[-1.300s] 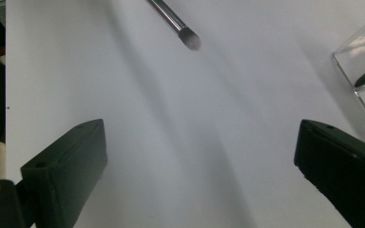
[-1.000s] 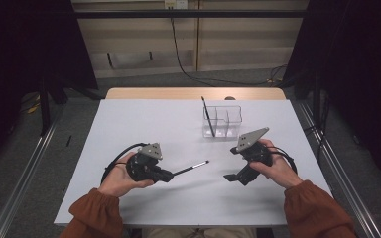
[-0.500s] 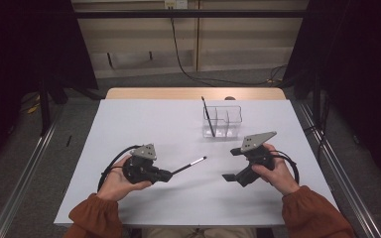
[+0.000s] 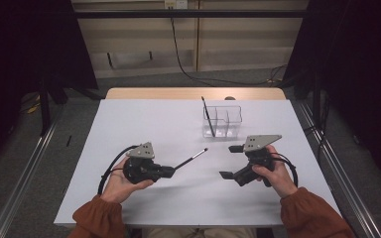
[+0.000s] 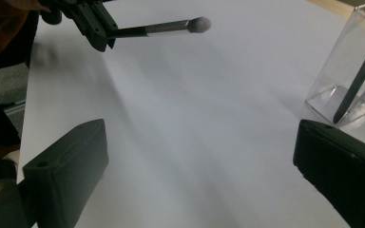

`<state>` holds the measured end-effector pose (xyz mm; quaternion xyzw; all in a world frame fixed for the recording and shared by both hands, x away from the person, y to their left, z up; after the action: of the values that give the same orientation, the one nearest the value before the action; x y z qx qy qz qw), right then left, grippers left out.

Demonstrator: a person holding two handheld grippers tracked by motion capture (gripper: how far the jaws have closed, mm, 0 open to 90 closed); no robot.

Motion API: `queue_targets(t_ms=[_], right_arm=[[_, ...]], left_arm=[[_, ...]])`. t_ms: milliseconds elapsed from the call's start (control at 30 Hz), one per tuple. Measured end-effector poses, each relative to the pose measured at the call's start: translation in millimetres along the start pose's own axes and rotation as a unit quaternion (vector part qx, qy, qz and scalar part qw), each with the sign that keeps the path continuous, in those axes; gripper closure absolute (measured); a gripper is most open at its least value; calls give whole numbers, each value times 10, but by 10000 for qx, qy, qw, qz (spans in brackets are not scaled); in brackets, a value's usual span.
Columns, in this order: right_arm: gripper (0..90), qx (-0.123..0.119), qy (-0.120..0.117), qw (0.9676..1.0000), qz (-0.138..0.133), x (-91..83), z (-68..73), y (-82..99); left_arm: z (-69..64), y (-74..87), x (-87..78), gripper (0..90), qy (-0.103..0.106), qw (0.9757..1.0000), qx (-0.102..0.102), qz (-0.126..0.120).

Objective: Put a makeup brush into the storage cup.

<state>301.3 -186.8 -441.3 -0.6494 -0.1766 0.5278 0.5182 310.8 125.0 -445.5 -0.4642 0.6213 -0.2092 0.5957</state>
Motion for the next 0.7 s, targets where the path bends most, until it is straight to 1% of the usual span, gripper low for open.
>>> queue_targets(t_ms=[67, 100, 167, 200, 333, 367, 433, 467, 533, 600, 633, 700], right_arm=[[37, -3, 18, 9998, -190, -5, 3, -19], [37, -9, 8, 9997, -255, -8, 5, -27], [36, 29, -20, 9993, -367, -11, 11, -36], [35, 32, -34, 9991, -417, -10, 13, -37], [35, 124, -84, 9981, -597, -4, 15, -43], [35, 110, -81, 9979, -635, -1, 19, -46], [34, 120, -121, 9973, -710, 2, 28, -54], [34, 124, -122, 9971, -745, 6, 35, -58], [32, 115, -148, 9967, -795, 13, 48, -64], [31, 113, -174, 9962, -847, 19, 59, -73], [30, 110, -201, 9959, -881, 22, 65, -78], [30, 108, -220, 9952, -946, 24, 76, -92]], left_arm=[[-18, -19, 12, 843, -17, 9999, -1, -100], [-27, -25, 17, 843, 19, 9999, 9, -111], [-50, -30, 33, 843, -30, 9998, 48, -184], [-58, -33, 38, 843, 6, 9998, 36, -220], [-92, -45, 51, 843, -24, 9992, 94, -400], [-101, -44, 57, 843, 20, 9990, 105, -437], [-110, -44, 71, 843, -7, 9987, 107, -502], [-114, -46, 74, 843, 34, 9985, 110, -542], [-125, -58, 76, 843, 33, 9979, 117, -638], [-130, -76, 71, 842, 63, 9967, 131, -799], [-135, -85, 68, 843, 94, 9962, 104, -858], [-148, -95, 73, 843, 104, 9951, 115, -975]])
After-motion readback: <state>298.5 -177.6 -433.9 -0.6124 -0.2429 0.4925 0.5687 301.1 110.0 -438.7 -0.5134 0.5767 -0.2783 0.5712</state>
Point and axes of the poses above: each handheld gripper's, and its own axes: x roughly forward along the jaws, y roughly out of its underside, z roughly to its left, the point moved 3 cm from there along x, roughly forward along the jaws, and after that the axes turned 1 degree about -z, right-handed, at the moved point
